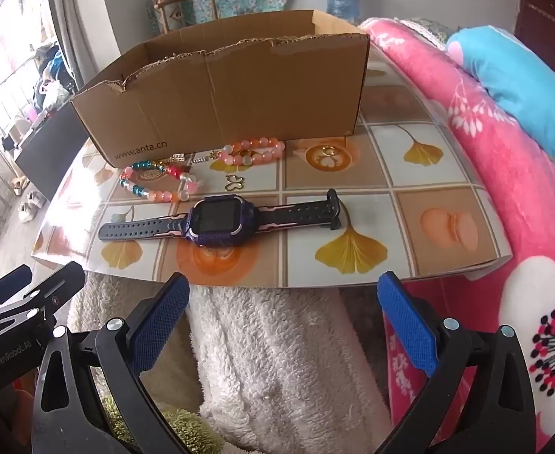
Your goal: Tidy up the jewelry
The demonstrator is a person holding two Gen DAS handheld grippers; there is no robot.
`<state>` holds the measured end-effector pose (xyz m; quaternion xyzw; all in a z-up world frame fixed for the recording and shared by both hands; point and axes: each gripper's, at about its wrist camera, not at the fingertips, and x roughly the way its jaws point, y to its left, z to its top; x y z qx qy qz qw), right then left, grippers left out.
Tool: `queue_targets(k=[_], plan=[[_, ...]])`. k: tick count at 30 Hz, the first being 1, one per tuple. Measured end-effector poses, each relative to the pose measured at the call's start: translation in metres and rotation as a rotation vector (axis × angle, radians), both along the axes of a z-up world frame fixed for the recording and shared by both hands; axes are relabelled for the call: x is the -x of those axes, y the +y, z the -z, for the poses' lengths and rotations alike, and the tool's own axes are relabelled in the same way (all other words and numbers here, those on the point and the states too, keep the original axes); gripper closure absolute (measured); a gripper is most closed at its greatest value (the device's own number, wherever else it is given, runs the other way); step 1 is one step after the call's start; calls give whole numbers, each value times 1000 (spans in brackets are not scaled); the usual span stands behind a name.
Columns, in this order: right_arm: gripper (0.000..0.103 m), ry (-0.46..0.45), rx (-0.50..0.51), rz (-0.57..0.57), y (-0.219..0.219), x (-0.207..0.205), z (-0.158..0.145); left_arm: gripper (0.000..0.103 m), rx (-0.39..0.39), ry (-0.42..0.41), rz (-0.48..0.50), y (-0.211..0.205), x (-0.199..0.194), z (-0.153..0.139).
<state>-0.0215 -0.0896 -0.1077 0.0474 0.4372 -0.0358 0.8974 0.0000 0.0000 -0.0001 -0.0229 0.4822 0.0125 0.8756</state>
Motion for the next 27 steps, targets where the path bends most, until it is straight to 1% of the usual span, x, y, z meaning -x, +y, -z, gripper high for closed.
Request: queue_targets(k=[13,14,19,27], plan=[[7,-5,5,-1,2,-4,0,5,3,3,9,-3,1,0],[7,-3,6,-1,1,-5,-1,5,8,6,7,-1,1,6],[7,2,9,4,1,-1,-4,5,9,4,6,-1,1,7],[7,2,10,7,0,-1,-5,5,10,7,5,-1,0,5]])
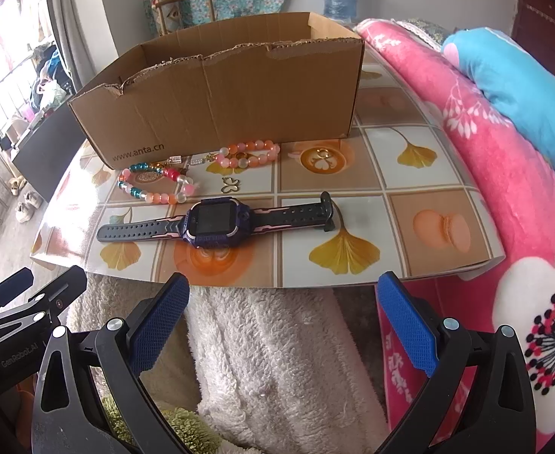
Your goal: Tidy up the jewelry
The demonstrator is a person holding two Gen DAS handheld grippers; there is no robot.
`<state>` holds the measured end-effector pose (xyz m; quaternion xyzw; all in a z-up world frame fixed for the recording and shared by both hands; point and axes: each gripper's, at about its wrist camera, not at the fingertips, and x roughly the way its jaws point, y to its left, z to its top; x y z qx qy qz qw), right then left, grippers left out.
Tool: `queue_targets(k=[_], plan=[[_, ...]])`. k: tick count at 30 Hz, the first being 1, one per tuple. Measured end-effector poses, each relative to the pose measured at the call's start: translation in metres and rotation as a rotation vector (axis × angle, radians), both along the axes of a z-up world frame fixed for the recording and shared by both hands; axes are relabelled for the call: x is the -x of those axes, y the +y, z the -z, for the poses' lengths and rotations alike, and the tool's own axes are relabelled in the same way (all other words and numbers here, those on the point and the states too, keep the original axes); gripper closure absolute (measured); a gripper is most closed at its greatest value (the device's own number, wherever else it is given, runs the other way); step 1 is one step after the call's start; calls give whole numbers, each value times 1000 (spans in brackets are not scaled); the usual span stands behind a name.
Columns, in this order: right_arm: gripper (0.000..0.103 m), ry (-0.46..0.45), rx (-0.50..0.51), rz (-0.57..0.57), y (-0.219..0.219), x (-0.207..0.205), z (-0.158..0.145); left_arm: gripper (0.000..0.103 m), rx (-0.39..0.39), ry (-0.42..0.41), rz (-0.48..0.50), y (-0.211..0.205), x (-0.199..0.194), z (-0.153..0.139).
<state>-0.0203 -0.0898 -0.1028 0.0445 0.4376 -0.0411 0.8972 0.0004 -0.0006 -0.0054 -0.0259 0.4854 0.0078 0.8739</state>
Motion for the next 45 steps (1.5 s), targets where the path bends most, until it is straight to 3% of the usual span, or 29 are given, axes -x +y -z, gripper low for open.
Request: queue_targets(k=[45], plan=[[7,14,8,-5,4,-6,0,5,-1,-3,-9,4,-2,-6]])
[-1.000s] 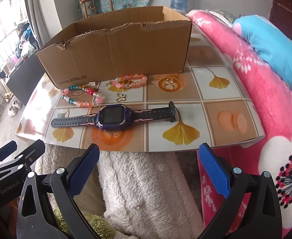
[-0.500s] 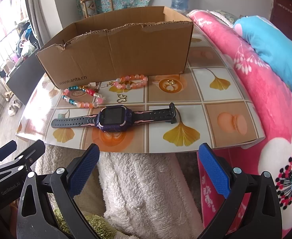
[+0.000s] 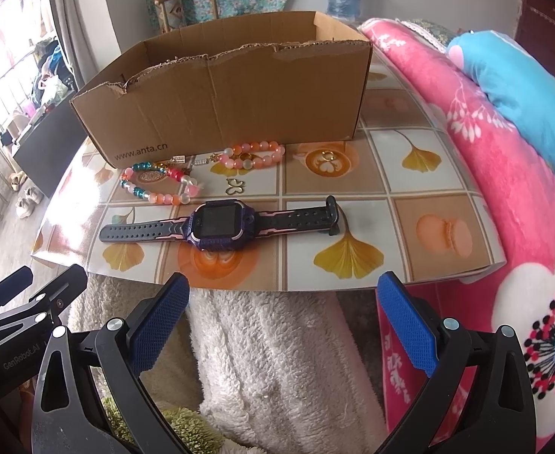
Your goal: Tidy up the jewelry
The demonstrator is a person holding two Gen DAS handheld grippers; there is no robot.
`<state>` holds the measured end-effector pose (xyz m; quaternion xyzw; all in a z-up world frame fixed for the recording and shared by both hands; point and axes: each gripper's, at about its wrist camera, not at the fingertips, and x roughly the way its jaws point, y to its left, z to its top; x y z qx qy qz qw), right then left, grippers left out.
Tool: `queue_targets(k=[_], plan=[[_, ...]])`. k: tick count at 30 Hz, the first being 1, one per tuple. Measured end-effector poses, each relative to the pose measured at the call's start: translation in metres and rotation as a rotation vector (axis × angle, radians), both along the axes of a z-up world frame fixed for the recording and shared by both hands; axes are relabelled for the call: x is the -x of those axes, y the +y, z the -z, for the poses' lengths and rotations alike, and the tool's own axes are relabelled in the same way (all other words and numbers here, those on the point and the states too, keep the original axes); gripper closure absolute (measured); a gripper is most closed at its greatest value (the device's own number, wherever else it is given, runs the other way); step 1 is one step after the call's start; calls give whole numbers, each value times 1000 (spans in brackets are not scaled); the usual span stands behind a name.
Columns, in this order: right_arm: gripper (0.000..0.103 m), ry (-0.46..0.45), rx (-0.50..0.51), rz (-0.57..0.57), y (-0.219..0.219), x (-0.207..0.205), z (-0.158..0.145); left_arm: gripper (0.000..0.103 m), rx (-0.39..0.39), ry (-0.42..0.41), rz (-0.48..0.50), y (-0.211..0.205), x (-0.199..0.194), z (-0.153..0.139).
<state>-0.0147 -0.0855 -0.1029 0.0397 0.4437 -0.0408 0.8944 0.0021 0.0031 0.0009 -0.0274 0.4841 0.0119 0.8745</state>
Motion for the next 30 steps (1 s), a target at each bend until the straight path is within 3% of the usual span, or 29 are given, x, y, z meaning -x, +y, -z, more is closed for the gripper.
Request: queue_targets(k=[30], plan=[[7,19,-9,-1,1,-2,5,6,0,0,-1,1,-1,0]])
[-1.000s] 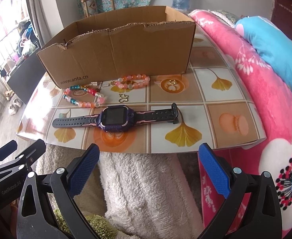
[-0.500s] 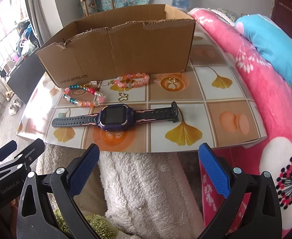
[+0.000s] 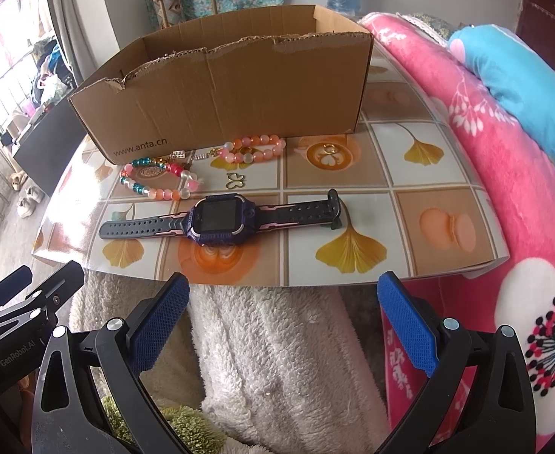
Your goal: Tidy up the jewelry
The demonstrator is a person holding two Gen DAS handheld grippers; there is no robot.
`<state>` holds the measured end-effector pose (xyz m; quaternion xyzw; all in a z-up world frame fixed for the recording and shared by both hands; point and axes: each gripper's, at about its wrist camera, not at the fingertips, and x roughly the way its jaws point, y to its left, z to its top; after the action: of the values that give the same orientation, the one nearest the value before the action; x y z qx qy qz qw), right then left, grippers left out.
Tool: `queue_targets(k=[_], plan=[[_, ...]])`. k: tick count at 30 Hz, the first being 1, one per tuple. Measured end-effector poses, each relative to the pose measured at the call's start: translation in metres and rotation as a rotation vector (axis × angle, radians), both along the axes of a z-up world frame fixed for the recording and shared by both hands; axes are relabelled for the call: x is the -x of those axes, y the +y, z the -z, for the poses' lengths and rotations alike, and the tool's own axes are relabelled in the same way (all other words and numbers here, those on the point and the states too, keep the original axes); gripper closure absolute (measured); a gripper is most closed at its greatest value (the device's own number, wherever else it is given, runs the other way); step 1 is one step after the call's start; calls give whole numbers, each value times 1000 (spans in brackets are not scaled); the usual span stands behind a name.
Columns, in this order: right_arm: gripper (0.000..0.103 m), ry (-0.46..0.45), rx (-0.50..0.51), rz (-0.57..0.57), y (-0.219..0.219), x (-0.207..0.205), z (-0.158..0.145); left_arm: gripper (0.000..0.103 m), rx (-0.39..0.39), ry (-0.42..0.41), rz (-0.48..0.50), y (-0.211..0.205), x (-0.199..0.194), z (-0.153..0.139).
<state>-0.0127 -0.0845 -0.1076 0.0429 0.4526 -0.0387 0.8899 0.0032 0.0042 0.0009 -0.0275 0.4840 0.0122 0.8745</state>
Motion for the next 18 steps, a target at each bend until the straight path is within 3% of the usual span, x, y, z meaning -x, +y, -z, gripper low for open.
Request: queue_targets(k=[18], plan=[[7,18,25,11,0,0,0,5,5,3,-5,4,-1,0]])
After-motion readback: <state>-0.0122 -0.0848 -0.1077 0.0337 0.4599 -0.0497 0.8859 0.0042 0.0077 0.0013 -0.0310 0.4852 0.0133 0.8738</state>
